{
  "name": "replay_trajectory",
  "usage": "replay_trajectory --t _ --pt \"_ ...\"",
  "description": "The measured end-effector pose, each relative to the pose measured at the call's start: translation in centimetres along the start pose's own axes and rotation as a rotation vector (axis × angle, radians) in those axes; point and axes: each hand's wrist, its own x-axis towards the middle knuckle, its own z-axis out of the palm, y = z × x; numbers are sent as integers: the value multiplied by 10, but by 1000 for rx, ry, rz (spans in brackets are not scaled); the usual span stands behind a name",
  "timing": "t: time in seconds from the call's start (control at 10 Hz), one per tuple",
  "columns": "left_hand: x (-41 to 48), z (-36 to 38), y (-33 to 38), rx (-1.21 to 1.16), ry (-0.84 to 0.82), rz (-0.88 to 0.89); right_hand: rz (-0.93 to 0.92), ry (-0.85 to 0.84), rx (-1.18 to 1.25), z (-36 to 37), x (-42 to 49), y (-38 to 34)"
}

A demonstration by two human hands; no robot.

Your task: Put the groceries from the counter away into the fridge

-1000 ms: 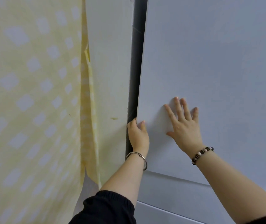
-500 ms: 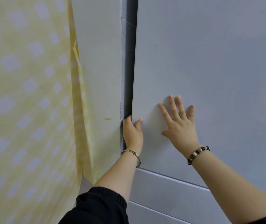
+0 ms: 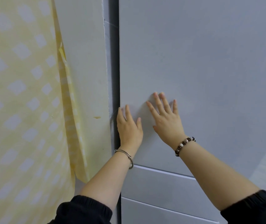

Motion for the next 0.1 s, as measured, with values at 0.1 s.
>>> replay_trajectory --t 0.1 --pt "-4 -9 20 149 39 219 56 -6 96 -11 -8 8"
